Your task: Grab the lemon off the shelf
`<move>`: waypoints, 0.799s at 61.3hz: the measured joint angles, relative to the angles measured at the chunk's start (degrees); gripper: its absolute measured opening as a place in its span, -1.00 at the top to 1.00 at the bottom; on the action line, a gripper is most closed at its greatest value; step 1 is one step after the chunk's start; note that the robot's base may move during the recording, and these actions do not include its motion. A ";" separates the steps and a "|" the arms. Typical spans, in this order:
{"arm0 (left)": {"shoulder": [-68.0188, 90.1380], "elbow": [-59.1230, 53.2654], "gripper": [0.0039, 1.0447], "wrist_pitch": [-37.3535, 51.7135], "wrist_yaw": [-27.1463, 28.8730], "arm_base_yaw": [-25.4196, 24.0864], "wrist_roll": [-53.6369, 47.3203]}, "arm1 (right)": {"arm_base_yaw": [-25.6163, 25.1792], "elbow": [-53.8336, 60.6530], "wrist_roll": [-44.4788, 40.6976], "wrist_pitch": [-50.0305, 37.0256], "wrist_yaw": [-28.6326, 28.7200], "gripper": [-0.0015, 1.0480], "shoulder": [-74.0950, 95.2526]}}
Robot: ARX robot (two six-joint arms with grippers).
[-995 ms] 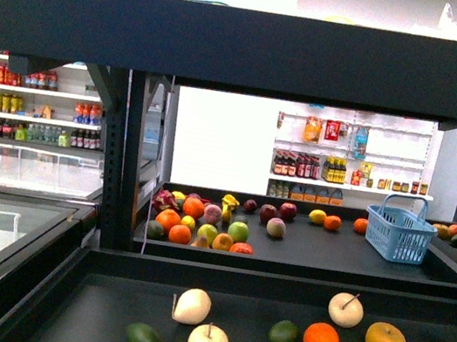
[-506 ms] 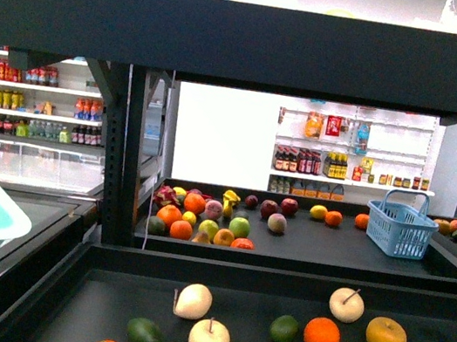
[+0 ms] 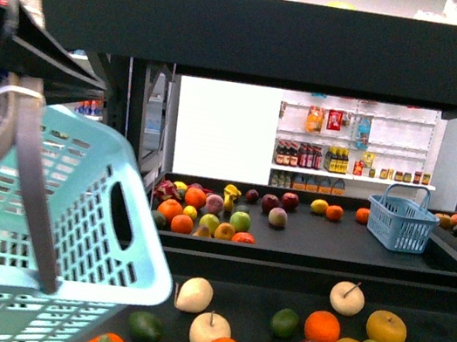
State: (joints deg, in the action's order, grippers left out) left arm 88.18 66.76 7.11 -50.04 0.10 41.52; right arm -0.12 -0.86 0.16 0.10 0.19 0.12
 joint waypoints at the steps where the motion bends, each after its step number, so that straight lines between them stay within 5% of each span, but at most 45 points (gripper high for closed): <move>1: 0.15 0.04 0.88 0.11 0.17 0.48 0.00 | 0.00 0.00 -0.02 0.00 0.00 -0.95 0.00; 16: 6.14 1.64 0.88 5.14 3.74 8.76 0.74 | 0.00 -0.02 -0.02 0.00 0.00 -0.95 0.00; 49: 17.35 8.11 0.88 10.47 6.64 16.55 4.07 | 0.00 0.00 0.00 0.00 0.00 -0.95 0.00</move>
State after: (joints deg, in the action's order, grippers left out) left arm 105.54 74.87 17.58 -43.40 16.64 45.58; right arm -0.12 -0.86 0.16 0.10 0.19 0.12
